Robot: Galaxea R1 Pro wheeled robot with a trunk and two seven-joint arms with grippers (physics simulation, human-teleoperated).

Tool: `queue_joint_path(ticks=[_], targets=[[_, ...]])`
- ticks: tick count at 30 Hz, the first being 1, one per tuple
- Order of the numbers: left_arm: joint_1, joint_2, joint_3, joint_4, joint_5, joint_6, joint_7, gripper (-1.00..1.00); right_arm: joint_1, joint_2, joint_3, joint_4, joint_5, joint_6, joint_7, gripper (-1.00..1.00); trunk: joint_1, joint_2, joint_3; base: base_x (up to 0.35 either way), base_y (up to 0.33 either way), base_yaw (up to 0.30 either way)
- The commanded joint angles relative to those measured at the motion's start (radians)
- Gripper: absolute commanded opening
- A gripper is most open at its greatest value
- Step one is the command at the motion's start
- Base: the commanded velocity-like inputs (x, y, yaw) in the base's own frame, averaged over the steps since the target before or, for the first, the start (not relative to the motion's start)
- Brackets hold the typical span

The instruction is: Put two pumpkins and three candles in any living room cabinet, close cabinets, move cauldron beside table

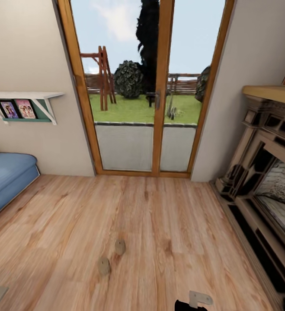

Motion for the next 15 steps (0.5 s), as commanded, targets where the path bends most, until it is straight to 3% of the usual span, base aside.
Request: queue_joint_path(ticks=[1, 15], targets=[[-0.001, 0.001, -0.008, -0.003, 0.007, 0.001, 0.008, 1.00, -0.001, -0.001, 0.005, -0.002, -0.004, 0.006, -0.008, 1.00, 0.001, -0.001, -0.001, 0.321, 0.110, 0.005], [-0.001, 0.001, -0.008, -0.003, 0.007, 0.001, 0.008, 1.00, -0.001, -0.001, 0.004, -0.002, -0.004, 0.006, -0.008, 1.00, 0.001, -0.001, -0.001, 0.325, 0.092, 0.001]])
